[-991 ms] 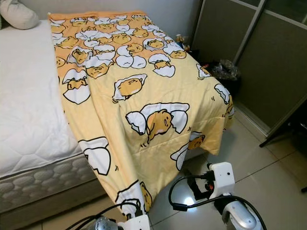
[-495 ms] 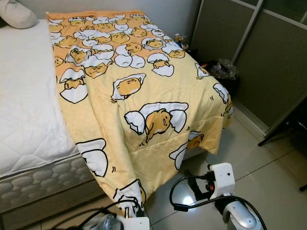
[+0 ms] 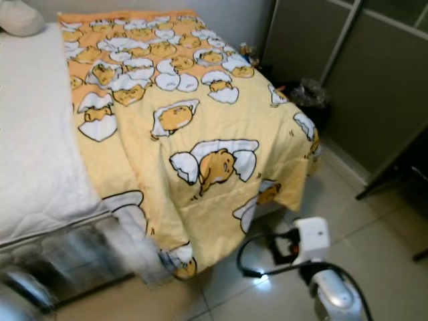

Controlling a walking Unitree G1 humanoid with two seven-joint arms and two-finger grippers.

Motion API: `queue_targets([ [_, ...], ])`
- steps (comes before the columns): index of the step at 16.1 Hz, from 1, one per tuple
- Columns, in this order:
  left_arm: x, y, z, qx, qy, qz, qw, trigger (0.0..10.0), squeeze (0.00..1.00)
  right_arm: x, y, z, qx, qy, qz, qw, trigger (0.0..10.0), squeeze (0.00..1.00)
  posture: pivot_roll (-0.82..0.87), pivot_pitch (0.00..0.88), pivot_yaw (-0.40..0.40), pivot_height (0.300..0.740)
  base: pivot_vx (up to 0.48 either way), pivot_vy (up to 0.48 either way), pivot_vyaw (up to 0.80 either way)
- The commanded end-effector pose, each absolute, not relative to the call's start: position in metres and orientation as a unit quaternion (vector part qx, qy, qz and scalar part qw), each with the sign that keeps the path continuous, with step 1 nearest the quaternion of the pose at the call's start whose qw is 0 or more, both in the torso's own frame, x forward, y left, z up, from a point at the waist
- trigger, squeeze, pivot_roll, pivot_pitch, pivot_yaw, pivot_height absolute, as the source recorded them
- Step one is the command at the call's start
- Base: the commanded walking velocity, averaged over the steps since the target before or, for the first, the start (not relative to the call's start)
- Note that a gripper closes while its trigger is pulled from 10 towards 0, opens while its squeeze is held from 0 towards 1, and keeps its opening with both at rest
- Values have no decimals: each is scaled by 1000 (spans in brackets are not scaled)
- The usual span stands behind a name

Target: Clean up the room

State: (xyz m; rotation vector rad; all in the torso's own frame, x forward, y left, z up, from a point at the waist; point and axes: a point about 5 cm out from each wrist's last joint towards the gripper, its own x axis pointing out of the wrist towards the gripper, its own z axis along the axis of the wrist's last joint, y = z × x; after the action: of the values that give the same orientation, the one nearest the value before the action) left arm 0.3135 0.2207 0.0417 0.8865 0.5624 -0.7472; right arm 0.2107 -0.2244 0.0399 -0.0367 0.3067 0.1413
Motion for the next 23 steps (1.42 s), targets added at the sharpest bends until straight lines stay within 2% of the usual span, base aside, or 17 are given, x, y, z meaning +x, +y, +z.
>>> queue_targets([
  [1,346,199,87,349,163,-328,863,10000,1000,225,-226,51,-24,118,53,991,10000,0,-167,0,-5,740,0,0,0],
  [2,350,197,94,329,154,-321,875,10000,1000,229,-224,53,-23,113,54,992,10000,0,-165,0,-2,740,0,0,0],
  [3,358,195,106,291,133,-294,901,10000,1000,233,-216,54,-17,106,57,993,10000,0,-152,0,11,740,0,0,0],
  [6,363,193,116,233,106,-268,929,10000,1000,235,-208,51,-10,103,59,993,10000,0,-145,0,19,740,0,0,0],
  [7,362,183,111,179,92,-260,945,10000,0,235,-205,49,-7,103,59,993,10000,0,-143,0,21,740,0,0,0],
  [8,361,179,110,145,79,-251,954,10000,0,235,-205,49,-7,102,59,993,10000,0,-144,0,22,740,0,0,0],
  [9,362,171,108,41,62,-206,976,10000,0,236,-207,51,-5,92,51,994,10000,0,-148,0,24,740,0,0,0],
  [11,359,167,101,-28,57,-144,988,10000,0,238,-209,55,-6,81,42,996,10000,0,-149,0,26,740,0,0,0],
  [12,352,165,89,-78,60,-80,992,10000,0,237,-210,57,-7,72,31,997,10000,0,-152,0,33,740,0,0,0],
  [13,346,160,82,-91,64,-64,992,10000,0,237,-209,58,-7,68,29,997,10000,0,-152,0,34,740,0,0,0],
  [14,342,156,77,-93,65,-58,992,10000,0,237,-207,59,-7,66,28,997,10000,0,-152,0,35,740,0,0,0],
  [16,328,138,64,-47,74,-91,992,10000,0,237,-197,57,-2,61,28,998,10000,0,-139,0,29,740,0,0,0],
  [18,325,136,62,-37,76,-99,991,10000,0,237,-194,57,0,60,27,998,10000,0,-136,0,28,740,0,0,0],
  [19,324,138,61,-30,75,-94,992,10000,0,238,-193,57,2,59,28,998,10000,0,-128,0,25,740,0,0,0],
  [20,323,154,58,-32,77,-56,995,10000,0,244,-189,57,4,59,31,998,10000,0,-100,0,22,740,0,0,0],
  [23,324,173,64,-15,70,-23,997,10000,0,259,-187,63,7,41,30,999,10000,0,-45,0,4,740,0,480,485],
])
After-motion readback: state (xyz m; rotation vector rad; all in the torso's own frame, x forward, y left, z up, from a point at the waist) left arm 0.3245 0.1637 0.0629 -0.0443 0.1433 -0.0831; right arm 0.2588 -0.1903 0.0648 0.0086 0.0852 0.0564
